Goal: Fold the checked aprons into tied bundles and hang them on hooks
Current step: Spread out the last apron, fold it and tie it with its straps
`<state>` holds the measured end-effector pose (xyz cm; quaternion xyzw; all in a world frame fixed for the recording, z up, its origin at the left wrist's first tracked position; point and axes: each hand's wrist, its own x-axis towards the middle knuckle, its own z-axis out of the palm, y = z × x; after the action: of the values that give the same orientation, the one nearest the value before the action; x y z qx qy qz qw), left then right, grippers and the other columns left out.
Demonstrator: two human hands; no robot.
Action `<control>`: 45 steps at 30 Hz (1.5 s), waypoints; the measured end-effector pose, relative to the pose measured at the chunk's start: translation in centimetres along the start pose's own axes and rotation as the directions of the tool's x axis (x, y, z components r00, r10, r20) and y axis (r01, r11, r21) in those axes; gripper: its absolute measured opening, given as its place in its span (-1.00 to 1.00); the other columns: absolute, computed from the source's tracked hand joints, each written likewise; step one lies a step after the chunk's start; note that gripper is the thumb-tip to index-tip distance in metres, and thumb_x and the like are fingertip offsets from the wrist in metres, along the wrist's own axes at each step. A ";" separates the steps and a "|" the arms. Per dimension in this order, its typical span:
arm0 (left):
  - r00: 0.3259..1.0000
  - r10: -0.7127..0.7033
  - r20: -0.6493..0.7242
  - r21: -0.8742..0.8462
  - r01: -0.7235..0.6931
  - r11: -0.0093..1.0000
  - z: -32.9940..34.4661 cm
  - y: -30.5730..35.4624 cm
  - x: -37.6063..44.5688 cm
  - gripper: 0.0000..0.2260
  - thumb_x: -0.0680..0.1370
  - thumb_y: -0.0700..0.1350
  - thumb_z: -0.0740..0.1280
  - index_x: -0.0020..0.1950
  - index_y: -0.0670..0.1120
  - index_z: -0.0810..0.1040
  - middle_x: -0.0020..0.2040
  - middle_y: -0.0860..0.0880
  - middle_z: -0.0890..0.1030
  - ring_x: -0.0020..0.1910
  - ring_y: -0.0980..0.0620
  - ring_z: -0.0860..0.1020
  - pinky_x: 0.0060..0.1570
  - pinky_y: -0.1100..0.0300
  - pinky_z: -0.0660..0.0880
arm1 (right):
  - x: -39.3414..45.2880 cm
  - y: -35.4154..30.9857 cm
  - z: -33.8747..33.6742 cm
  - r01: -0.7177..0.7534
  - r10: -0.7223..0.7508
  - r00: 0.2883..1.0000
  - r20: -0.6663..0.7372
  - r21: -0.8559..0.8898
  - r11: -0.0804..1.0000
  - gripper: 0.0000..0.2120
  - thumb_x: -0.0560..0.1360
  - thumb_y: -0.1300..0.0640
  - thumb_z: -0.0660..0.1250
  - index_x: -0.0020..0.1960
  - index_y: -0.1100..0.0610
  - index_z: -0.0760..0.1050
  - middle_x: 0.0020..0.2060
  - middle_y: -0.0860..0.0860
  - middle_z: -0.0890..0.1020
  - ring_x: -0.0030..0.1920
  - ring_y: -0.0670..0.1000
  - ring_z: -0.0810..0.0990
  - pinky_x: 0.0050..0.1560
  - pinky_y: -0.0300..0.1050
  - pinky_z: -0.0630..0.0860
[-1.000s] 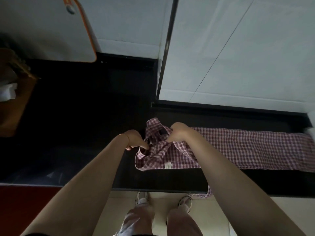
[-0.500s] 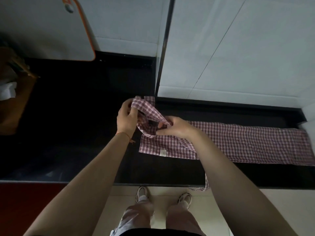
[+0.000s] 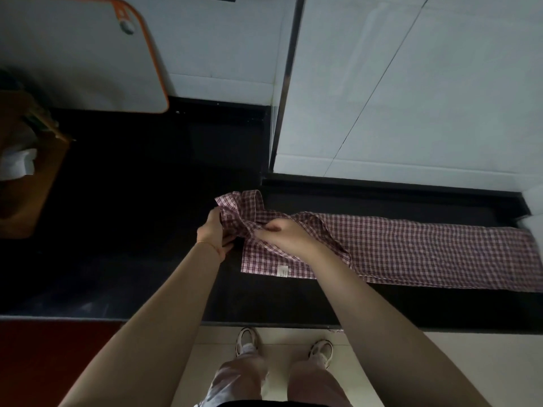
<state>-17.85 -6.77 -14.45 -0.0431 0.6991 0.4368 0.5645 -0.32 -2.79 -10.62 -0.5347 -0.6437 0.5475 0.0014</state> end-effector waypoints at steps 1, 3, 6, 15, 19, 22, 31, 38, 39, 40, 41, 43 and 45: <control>0.993 -0.007 0.116 -0.062 0.015 0.998 0.0 0.2 -0.3 -0.59 0.56 0.27 0.24 0.09 -0.06 0.51 0.05 -0.11 0.64 0.06 -0.08 0.62 0.18 -0.04 0.48 | 0.2 0.0 0.1 0.009 -0.009 1.000 -0.019 0.037 0.999 -0.62 0.58 -0.10 0.35 0.30 0.09 0.53 0.03 -0.14 0.54 0.09 -0.09 0.54 -0.03 -0.27 0.40; 0.941 0.044 0.335 -0.045 -0.030 0.999 -0.1 0.6 -0.4 -0.50 0.56 0.35 0.19 0.16 -0.05 0.55 0.14 -0.09 0.64 0.17 -0.07 0.59 0.31 -0.03 0.41 | 0.5 -0.5 0.5 0.086 -0.083 0.994 -0.071 0.048 0.995 -0.69 0.61 0.02 0.34 0.30 0.09 0.53 0.04 -0.15 0.53 0.09 -0.12 0.53 -0.07 -0.34 0.39; 0.785 0.103 0.611 -0.038 -0.101 0.994 -0.6 0.8 -0.1 -0.47 0.59 0.22 0.25 0.43 -0.09 0.48 0.36 -0.16 0.55 0.36 -0.15 0.50 0.39 -0.11 0.38 | 1.0 -1.2 1.7 0.211 -0.217 0.971 -0.098 -0.066 0.975 -0.85 0.57 0.19 0.37 0.13 0.13 0.61 -0.08 -0.13 0.60 -0.06 -0.13 0.57 -0.05 -0.22 0.51; 0.984 0.155 0.091 -0.559 -0.078 0.825 -3.8 1.2 1.1 -0.86 0.51 -0.18 0.20 -0.06 -0.12 0.55 -0.13 -0.07 0.58 -0.18 -0.02 0.58 -0.04 0.05 0.58 | 0.6 1.0 0.9 0.093 -0.205 0.941 -0.268 -0.378 0.921 -0.94 0.55 0.18 0.36 -0.01 0.09 0.60 -0.08 -0.04 0.63 -0.14 -0.06 0.62 -0.04 -0.06 0.63; 0.841 0.238 -0.486 0.078 -0.230 0.970 -2.9 1.1 0.6 -0.56 0.53 -0.09 0.29 0.41 -0.10 0.39 0.27 -0.14 0.48 0.19 -0.15 0.50 0.17 -0.07 0.50 | 1.6 3.8 -0.4 -0.094 -0.174 0.782 -0.599 -0.389 0.917 -0.79 0.50 0.09 0.44 0.04 0.11 0.45 -0.05 0.00 0.52 -0.05 0.00 0.53 -0.08 -0.10 0.56; 0.597 0.773 -0.214 0.642 -0.511 0.572 -1.1 0.4 -0.6 -0.68 0.51 -0.14 0.36 0.26 -0.11 0.55 0.27 -0.12 0.50 0.28 -0.14 0.43 0.24 -0.06 0.41 | 2.7 4.8 -0.6 -0.167 -0.075 0.896 -0.438 -0.489 0.856 -0.55 0.47 -0.09 0.47 0.24 0.10 0.47 0.10 0.00 0.55 0.16 0.05 0.52 0.23 0.08 0.49; 0.703 0.437 0.561 0.827 -0.454 -0.332 5.2 -1.0 -0.6 -0.65 0.57 -0.14 0.26 0.36 0.00 0.45 0.21 -0.06 0.59 0.23 -0.12 0.51 0.35 -0.01 0.31 | 0.6 2.5 -2.3 0.033 -0.016 0.895 -0.445 0.031 0.999 -0.89 0.56 0.16 0.34 0.07 0.05 0.54 -0.15 -0.08 0.58 -0.16 -0.09 0.57 -0.20 -0.29 0.49; 0.279 0.899 0.337 0.812 -0.570 -0.127 4.9 -1.4 -1.1 -0.74 0.41 -0.33 0.31 0.08 -0.20 0.51 0.07 -0.20 0.53 0.06 -0.24 0.49 0.05 -0.21 0.50 | 0.2 4.5 -0.8 0.085 -0.124 0.985 -0.124 -0.280 0.956 -0.85 0.58 0.16 0.30 -0.02 0.08 0.65 -0.12 -0.07 0.66 -0.11 -0.09 0.61 0.02 -0.09 0.58; 0.231 0.863 0.449 0.777 -0.577 -0.250 5.1 -1.4 -1.1 -0.63 0.38 -0.35 0.32 0.17 -0.17 0.51 0.15 -0.20 0.52 0.13 -0.25 0.47 0.11 -0.23 0.48 | 0.5 4.8 -0.4 0.097 -0.128 0.990 -0.061 -0.367 0.925 -0.84 0.57 0.20 0.30 -0.02 0.08 0.67 -0.10 -0.08 0.67 -0.08 -0.10 0.61 0.07 -0.07 0.58; 0.244 0.754 0.609 0.718 -0.574 -0.394 5.5 -1.2 -1.2 -0.51 0.39 -0.35 0.32 0.31 -0.09 0.48 0.31 -0.19 0.46 0.31 -0.25 0.40 0.26 -0.27 0.40 | 0.6 4.9 -0.2 0.097 -0.112 0.994 -0.007 -0.440 0.892 -0.83 0.57 0.22 0.30 0.00 0.07 0.67 -0.06 -0.07 0.68 -0.05 -0.10 0.62 0.10 -0.06 0.58; 0.314 0.583 0.750 0.642 -0.558 -0.526 5.9 -1.0 -1.4 -0.43 0.43 -0.31 0.33 0.42 0.01 0.42 0.49 -0.14 0.31 0.49 -0.23 0.22 0.41 -0.29 0.24 | 1.0 5.0 0.0 0.105 -0.109 0.994 0.020 -0.488 0.867 -0.82 0.57 0.23 0.30 0.02 0.07 0.66 -0.02 -0.07 0.69 -0.03 -0.10 0.62 0.12 -0.04 0.59; 0.520 0.249 0.817 0.524 -0.488 -0.698 6.4 -0.6 -1.4 -0.47 0.51 -0.15 0.34 0.46 0.14 0.38 0.63 -0.03 0.02 0.60 -0.19 -0.13 0.52 -0.29 -0.08 | 1.4 5.1 0.3 0.079 -0.102 0.995 -0.015 -0.519 0.851 -0.86 0.59 0.20 0.30 0.03 0.03 0.61 0.00 -0.05 0.67 -0.08 -0.07 0.61 0.11 0.01 0.59; 0.648 0.167 0.743 0.500 -0.373 -0.781 6.3 -0.5 -0.7 -0.57 0.55 -0.01 0.28 0.44 0.13 0.43 0.63 -0.02 0.04 0.60 -0.18 -0.15 0.51 -0.29 -0.16 | 1.3 5.4 0.0 0.028 -0.100 0.987 -0.124 -0.479 0.877 -0.95 0.60 0.13 0.28 0.04 0.05 0.51 -0.02 -0.01 0.62 -0.07 -0.02 0.58 0.04 0.00 0.58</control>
<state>-12.58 -3.27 -14.06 0.7812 0.5809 -0.2135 0.0812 2.78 -2.82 -15.24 -0.5354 -0.7738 0.3321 -0.0649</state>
